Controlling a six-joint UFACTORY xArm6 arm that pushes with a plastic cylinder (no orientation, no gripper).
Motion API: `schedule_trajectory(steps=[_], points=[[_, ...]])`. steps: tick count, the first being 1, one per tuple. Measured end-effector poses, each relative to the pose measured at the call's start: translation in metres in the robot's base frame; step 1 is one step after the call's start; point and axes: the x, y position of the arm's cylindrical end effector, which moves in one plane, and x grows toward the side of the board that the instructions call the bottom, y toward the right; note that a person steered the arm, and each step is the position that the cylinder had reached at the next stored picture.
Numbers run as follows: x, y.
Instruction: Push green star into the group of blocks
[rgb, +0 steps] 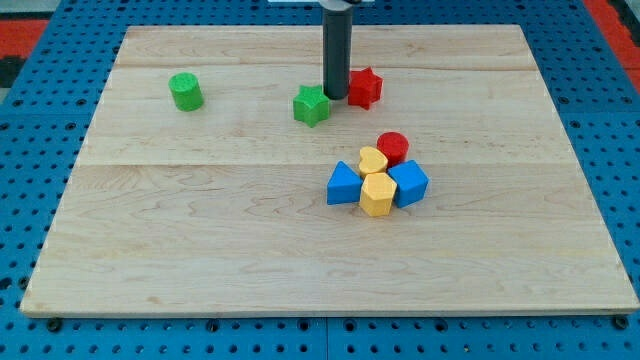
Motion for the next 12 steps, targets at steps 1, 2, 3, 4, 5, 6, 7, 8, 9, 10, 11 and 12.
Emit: schedule_trajectory(steps=[1,2,3,4,5,6,7,8,9,10,11,12], points=[[0.015,-0.009],[-0.013,-0.010],[-0.025,-0.028],[-0.002,-0.054],[0.037,-0.061],[0.054,-0.061],[0.032,-0.063],[0.041,-0.062],[0.072,-0.051],[0.082,-0.050],[0.085,-0.048],[0.087,-0.043]])
